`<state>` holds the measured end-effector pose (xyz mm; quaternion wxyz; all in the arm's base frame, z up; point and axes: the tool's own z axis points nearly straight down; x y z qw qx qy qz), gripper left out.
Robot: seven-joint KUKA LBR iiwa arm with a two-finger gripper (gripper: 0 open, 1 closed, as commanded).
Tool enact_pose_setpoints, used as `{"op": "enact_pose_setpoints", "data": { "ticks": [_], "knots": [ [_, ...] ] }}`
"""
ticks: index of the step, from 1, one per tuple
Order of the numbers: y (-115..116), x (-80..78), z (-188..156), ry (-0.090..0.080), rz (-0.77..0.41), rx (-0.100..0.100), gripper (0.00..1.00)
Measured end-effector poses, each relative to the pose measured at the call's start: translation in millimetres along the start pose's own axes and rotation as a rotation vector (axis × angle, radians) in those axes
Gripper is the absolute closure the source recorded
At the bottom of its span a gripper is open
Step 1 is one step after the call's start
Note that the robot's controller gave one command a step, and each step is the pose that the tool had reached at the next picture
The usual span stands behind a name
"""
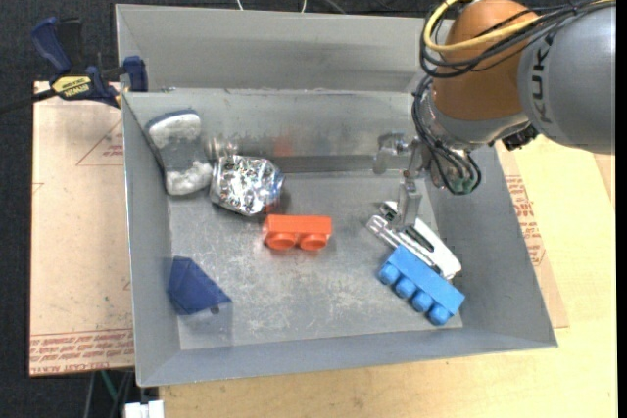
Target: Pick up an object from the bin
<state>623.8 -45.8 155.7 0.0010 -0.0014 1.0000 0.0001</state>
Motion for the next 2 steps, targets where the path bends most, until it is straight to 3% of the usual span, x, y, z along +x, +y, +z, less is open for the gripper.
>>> {"op": "enact_pose_setpoints", "data": {
  "ticks": [1,2],
  "knots": [
    [0,0.0,0,0.000,0.000,0.000,0.00],
    [53,1.4,-64,-0.010,-0.437,-0.002,0.00]
  ]
}}
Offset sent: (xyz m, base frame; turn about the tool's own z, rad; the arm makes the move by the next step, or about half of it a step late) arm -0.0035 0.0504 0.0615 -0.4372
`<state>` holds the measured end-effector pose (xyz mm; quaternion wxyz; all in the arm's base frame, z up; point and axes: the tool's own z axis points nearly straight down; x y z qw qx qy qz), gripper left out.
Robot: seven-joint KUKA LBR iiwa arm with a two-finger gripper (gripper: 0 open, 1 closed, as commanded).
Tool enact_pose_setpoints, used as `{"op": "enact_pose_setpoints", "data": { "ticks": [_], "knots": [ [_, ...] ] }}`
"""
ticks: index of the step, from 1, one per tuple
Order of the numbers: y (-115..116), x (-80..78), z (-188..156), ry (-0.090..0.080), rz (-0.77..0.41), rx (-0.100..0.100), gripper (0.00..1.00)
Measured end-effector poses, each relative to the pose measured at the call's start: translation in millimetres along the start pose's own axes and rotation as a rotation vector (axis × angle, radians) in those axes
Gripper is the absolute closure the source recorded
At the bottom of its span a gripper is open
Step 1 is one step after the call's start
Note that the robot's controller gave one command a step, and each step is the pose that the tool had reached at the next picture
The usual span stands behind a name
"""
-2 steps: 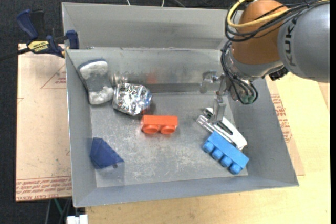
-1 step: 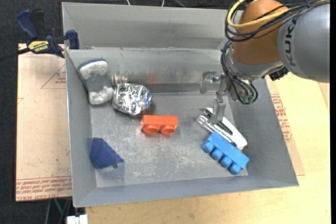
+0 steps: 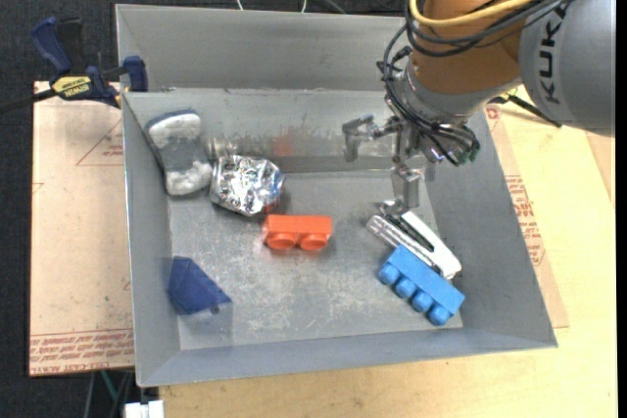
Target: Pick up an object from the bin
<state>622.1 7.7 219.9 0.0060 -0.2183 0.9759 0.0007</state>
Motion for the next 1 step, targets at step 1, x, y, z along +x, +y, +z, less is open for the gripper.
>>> {"op": "enact_pose_setpoints", "data": {
  "ticks": [1],
  "knots": [
    [-1.4,3.6,118.7,0.006,0.240,0.001,0.00]
  ]
}}
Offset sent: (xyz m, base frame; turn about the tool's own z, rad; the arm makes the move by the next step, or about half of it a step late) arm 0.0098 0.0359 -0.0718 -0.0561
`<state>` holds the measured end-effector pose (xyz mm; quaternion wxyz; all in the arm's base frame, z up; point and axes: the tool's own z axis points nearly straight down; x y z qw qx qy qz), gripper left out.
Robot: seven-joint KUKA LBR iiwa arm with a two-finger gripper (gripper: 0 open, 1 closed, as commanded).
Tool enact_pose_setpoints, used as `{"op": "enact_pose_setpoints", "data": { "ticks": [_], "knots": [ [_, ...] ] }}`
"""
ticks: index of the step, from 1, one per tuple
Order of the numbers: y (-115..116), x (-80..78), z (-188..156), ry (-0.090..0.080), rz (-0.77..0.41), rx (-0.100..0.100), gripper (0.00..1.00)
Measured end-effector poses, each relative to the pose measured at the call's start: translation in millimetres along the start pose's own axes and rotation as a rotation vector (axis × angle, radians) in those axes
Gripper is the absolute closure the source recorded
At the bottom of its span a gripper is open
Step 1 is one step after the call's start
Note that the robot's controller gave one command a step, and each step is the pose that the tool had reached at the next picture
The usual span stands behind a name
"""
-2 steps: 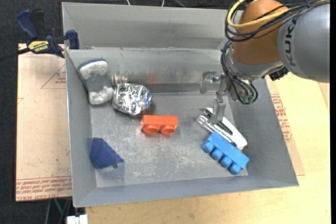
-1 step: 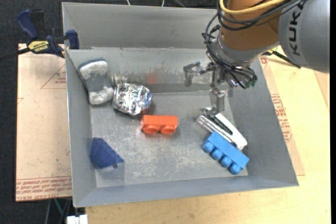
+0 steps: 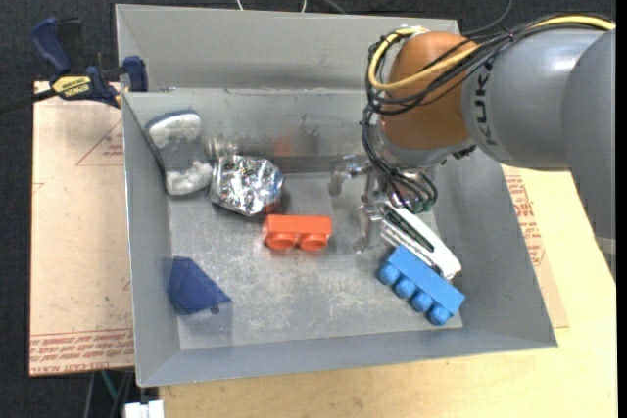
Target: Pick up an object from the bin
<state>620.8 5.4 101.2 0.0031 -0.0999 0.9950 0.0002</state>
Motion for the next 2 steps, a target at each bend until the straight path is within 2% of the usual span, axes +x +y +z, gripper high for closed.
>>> {"op": "enact_pose_setpoints", "data": {
  "ticks": [1,2],
  "knots": [
    [32,-17.2,-40,-0.014,-0.287,0.002,0.00],
    [15,-28.4,35,0.007,0.035,-0.002,0.00]
  ]
}}
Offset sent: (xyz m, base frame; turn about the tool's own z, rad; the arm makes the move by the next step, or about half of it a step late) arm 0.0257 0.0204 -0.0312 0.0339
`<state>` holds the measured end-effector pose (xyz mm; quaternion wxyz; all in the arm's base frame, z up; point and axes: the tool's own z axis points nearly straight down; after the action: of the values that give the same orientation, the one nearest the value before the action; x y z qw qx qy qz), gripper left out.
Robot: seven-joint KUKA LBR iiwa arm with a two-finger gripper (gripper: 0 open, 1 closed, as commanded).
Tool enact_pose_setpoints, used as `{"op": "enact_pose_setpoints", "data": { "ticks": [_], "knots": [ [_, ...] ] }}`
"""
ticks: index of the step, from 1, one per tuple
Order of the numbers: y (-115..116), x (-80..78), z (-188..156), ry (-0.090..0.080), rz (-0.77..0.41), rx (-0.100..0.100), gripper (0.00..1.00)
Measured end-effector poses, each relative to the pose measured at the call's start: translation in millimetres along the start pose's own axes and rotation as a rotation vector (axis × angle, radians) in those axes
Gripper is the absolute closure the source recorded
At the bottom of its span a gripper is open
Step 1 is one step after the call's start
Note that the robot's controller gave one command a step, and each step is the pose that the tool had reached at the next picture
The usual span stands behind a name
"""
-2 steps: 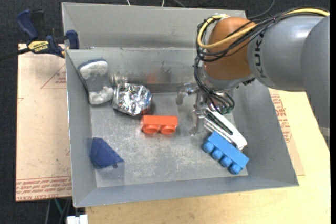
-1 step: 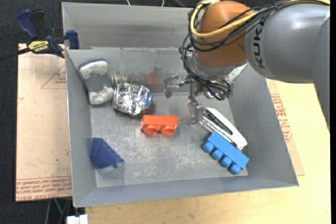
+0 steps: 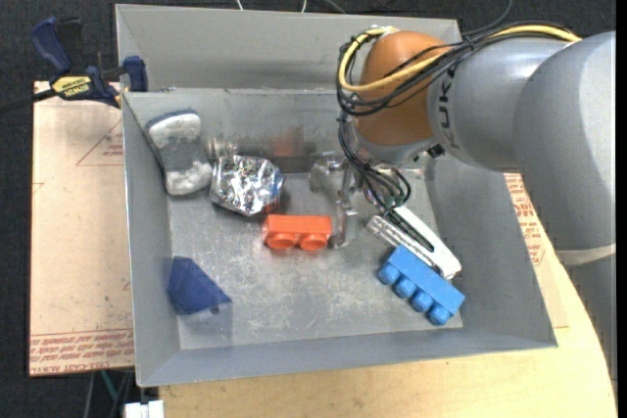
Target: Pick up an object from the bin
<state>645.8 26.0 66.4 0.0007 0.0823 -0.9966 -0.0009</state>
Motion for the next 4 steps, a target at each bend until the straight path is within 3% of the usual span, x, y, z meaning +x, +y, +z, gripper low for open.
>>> {"op": "enact_pose_setpoints", "data": {
  "ticks": [1,2,3,4],
  "knots": [
    [61,-2.2,-29,-0.032,-0.397,0.005,0.00],
    [18,6.8,-8,-0.010,0.080,0.002,0.00],
    [55,22.0,-5,-0.026,-0.423,0.006,0.00],
    [62,18.2,-5,-0.025,-0.480,0.005,0.00]
  ]
}}
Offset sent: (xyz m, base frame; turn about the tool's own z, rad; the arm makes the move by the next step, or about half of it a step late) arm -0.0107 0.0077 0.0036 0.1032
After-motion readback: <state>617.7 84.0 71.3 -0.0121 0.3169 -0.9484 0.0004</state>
